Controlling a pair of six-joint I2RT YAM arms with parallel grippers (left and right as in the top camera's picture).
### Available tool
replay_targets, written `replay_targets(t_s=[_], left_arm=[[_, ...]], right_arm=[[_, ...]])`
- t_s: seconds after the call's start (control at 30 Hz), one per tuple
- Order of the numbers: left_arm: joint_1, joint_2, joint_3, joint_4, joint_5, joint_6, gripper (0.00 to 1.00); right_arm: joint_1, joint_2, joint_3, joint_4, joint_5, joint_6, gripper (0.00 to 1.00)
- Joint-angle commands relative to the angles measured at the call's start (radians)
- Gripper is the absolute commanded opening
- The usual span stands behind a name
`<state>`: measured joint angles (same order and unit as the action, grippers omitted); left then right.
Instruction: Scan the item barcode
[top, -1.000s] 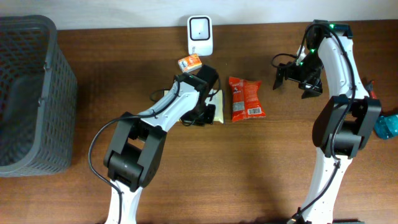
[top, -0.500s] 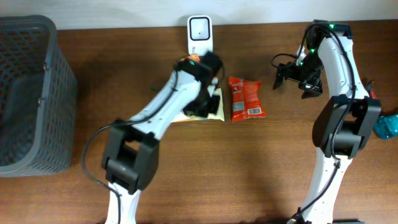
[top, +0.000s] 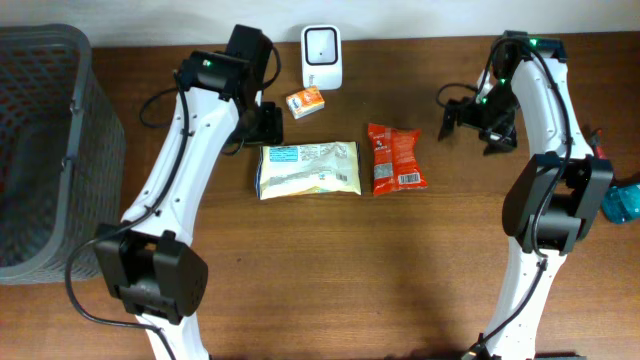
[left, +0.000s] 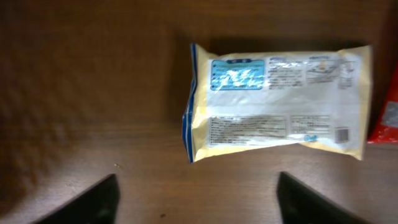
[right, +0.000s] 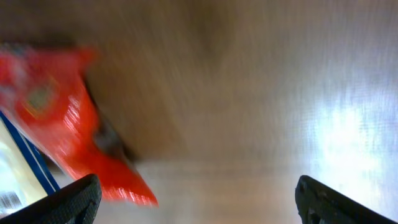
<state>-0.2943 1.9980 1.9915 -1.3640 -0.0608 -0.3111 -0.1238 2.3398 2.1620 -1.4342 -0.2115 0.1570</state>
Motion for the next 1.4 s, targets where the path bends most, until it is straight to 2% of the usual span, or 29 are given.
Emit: replay_targets(t_s=[0.0,0.13,0.2,0.23,0.27,0.3,0.33,0.43,0.5,0.53,0.57,0.63,0.67,0.7,0.73,0.83,0.93,1.07,1.37], left_arm=[[0.007,0.035,-0.07,0.005,0.028,-0.002,0.99],[0.008,0.045,-0.111,0.024,0.027,-0.003,1.0],[0.021,0.045,-0.121,0.04,0.028,-0.003,0.99],[0.027,0.045,-0.124,0.04,0.028,-0.015,1.0],[0.029,0.045,-0.127,0.041,0.028,-0.018,0.99],[0.031,0.045,-0.132,0.043,0.028,-0.018,1.0],[0.034,0.045,-0.136,0.047,0.027,-0.018,1.0],[0.035,0.046,-0.147,0.046,0.027,-0.018,0.99],[0.035,0.046,-0.155,0.047,0.027,-0.018,1.0],[0.035,0.046,-0.157,0.049,0.027,-0.018,0.96],[0.035,0.046,-0.159,0.051,0.027,-0.018,0.84],[0.034,0.046,-0.159,0.055,0.028,-0.018,0.51],[0.033,0.046,-0.159,0.064,0.028,-0.018,0.4],[0.033,0.046,-0.159,0.072,0.028,-0.018,0.32],[0.033,0.046,-0.159,0.081,0.028,-0.018,0.24],[0.033,0.049,-0.159,0.122,0.034,-0.018,0.01],[0.033,0.052,-0.159,0.17,0.115,-0.018,0.0],[0.032,0.07,-0.159,0.234,0.198,-0.018,0.0],[0.039,0.179,-0.159,0.279,0.267,-0.018,0.0]], right_arm=[[0.001,-0.028,0.015,0.037,-0.021,0.016,0.98],[0.001,-0.028,0.015,0.039,-0.035,0.017,0.98],[0.001,-0.028,0.015,-0.032,-0.14,0.016,0.98],[-0.001,-0.028,0.015,-0.077,-0.29,-0.005,0.98],[-0.001,-0.028,0.015,-0.091,-0.358,-0.039,0.99],[-0.001,-0.028,0.015,-0.103,-0.467,-0.109,0.86],[-0.001,-0.029,0.015,-0.106,-0.526,-0.145,0.78],[0.005,-0.047,0.023,-0.107,-0.553,-0.161,0.77],[0.006,-0.075,0.054,-0.116,-0.51,-0.161,0.72],[0.006,-0.097,0.075,-0.122,-0.49,-0.161,0.69],[0.006,-0.119,0.093,-0.124,-0.479,-0.161,0.65],[0.007,-0.176,0.125,-0.122,-0.465,-0.161,0.51],[0.012,-0.209,0.132,-0.119,-0.464,-0.161,0.31],[0.016,-0.234,0.133,-0.117,-0.464,-0.161,0.11],[0.027,-0.26,0.133,-0.118,-0.464,-0.161,0.04],[0.069,-0.277,0.132,-0.12,-0.459,-0.161,0.04],[0.145,-0.255,0.11,-0.109,-0.4,-0.161,0.04],[0.26,-0.226,0.041,-0.002,-0.405,-0.109,0.04],[0.42,-0.151,-0.089,0.249,-0.409,0.127,0.04]])
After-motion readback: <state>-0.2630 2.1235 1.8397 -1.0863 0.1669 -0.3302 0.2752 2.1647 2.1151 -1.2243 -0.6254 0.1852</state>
